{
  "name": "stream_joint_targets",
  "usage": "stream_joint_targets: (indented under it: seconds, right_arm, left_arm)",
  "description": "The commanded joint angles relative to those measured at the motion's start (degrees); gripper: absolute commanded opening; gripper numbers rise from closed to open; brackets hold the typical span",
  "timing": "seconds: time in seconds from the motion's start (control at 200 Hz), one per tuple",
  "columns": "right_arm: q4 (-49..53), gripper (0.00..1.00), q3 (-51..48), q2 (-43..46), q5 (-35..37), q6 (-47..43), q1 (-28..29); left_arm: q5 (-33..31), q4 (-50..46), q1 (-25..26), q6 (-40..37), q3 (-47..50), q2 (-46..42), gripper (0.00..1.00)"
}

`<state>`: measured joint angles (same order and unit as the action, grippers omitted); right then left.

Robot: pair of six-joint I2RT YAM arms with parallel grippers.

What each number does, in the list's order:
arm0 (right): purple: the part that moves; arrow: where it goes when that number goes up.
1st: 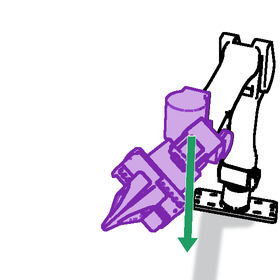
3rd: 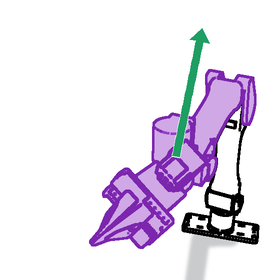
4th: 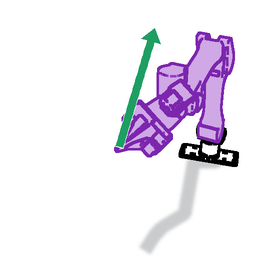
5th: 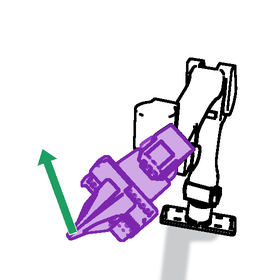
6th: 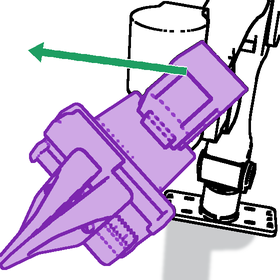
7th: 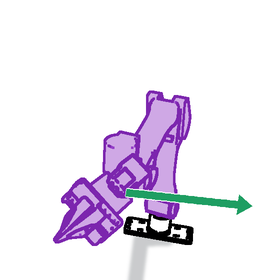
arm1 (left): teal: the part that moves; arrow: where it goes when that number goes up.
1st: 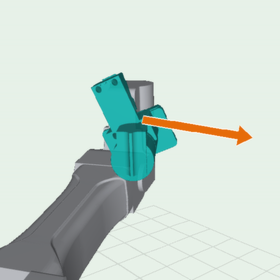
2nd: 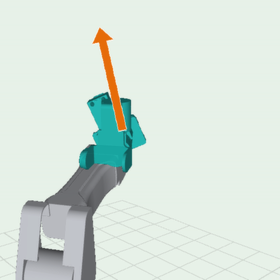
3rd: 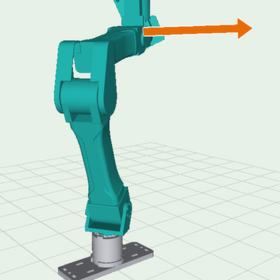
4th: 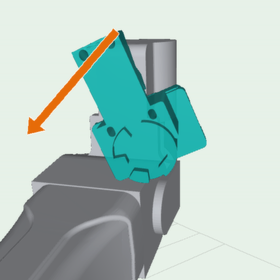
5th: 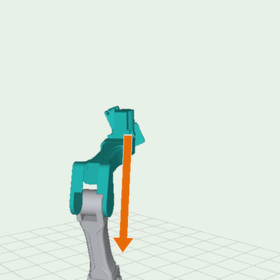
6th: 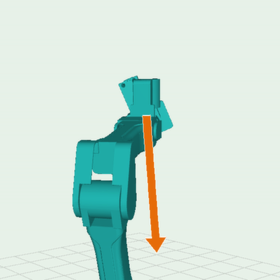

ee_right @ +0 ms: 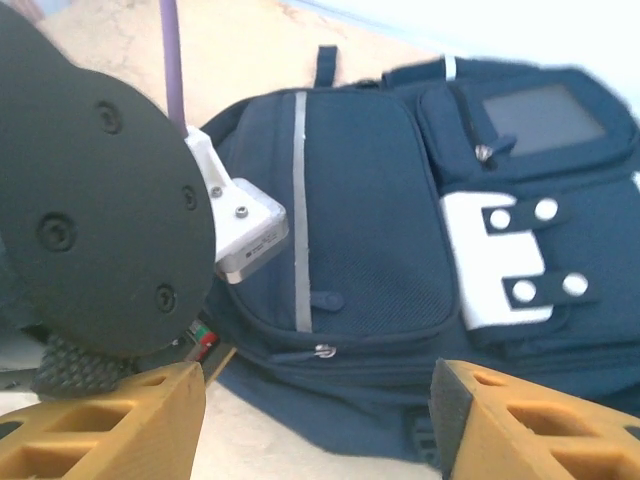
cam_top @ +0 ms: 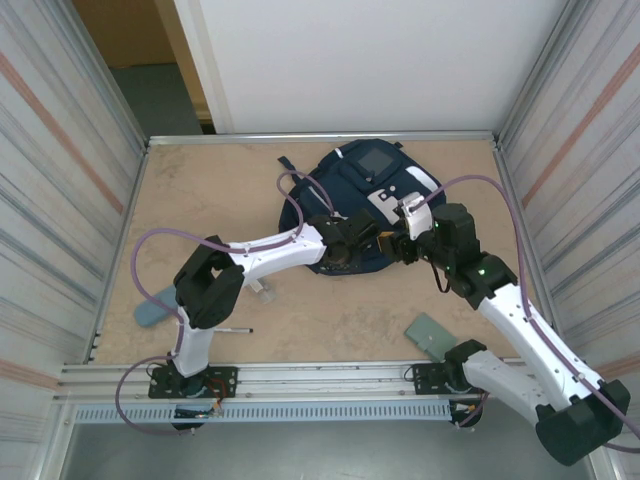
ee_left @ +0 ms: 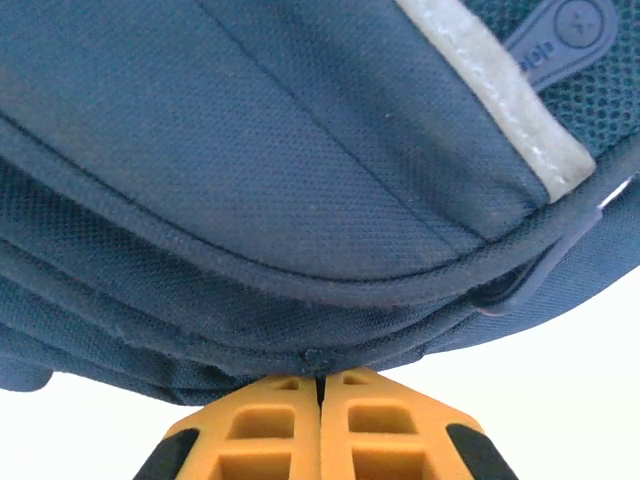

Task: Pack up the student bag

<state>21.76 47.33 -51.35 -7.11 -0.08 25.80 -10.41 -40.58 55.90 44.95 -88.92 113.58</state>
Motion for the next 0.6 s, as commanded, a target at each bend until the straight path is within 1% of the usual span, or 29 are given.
stream_joint_targets:
  seconds: [0.0, 0.04, 0.09, 0.125, 0.155, 0.19, 0.22, 0.271, 0.356, 0.441, 0.511, 0.596]
  right_arm:
    - [3.3, 0.62, 4.2, -1.5, 4.8, 18.8, 0.1]
    - [5.7, 0.64, 5.1, -2.1, 8.2, 24.0, 0.0]
    - [9.0, 0.66, 6.1, -2.9, 13.8, 33.1, -0.1]
    - [12.1, 0.62, 6.9, -3.7, 16.7, 40.8, -0.3]
    - [15.8, 0.58, 7.8, -4.6, 17.6, 47.8, -0.6]
    - [19.6, 0.57, 8.8, -5.8, 16.2, 54.7, -0.7]
    - [21.5, 0.59, 9.4, -7.5, 13.8, 58.3, -0.2]
    - [22.0, 0.63, 9.1, -9.1, 9.7, 62.4, 1.2]
    - [22.8, 0.67, 8.4, -11.2, 10.7, 73.4, 4.3]
    - [19.1, 0.67, 7.0, -13.6, 6.8, 77.6, 3.9]
    - [16.3, 0.68, 6.3, -15.6, 3.0, 80.9, 2.9]
    - [11.4, 0.67, 5.7, -18.0, 0.4, 83.9, 2.6]
  left_arm:
    - [-1.4, 0.7, 0.1, -5.6, -0.9, -3.3, 0.00]
    - [0.1, 2.0, 0.0, -7.7, -0.2, -4.7, 0.00]
    - [1.7, 4.5, 0.0, -10.6, 1.1, -6.7, 0.00]
    - [3.5, 6.8, -0.1, -12.7, 2.5, -8.1, 0.00]
    - [5.0, 8.8, -0.4, -14.0, 4.0, -9.4, 0.00]
    - [7.3, 11.2, -0.9, -15.6, 5.5, -10.7, 0.00]
    - [9.6, 13.2, -1.4, -16.6, 6.7, -11.7, 0.00]
    - [11.6, 15.1, -1.7, -18.4, 7.7, -13.2, 0.00]
    - [12.5, 18.4, -0.8, -22.8, 8.6, -15.3, 0.00]
    - [12.3, 21.7, 0.0, -26.2, 9.6, -16.7, 0.00]
    - [13.3, 23.9, -0.2, -26.5, 10.5, -17.2, 0.00]
    - [14.8, 24.5, -0.3, -26.8, 10.7, -17.0, 0.00]
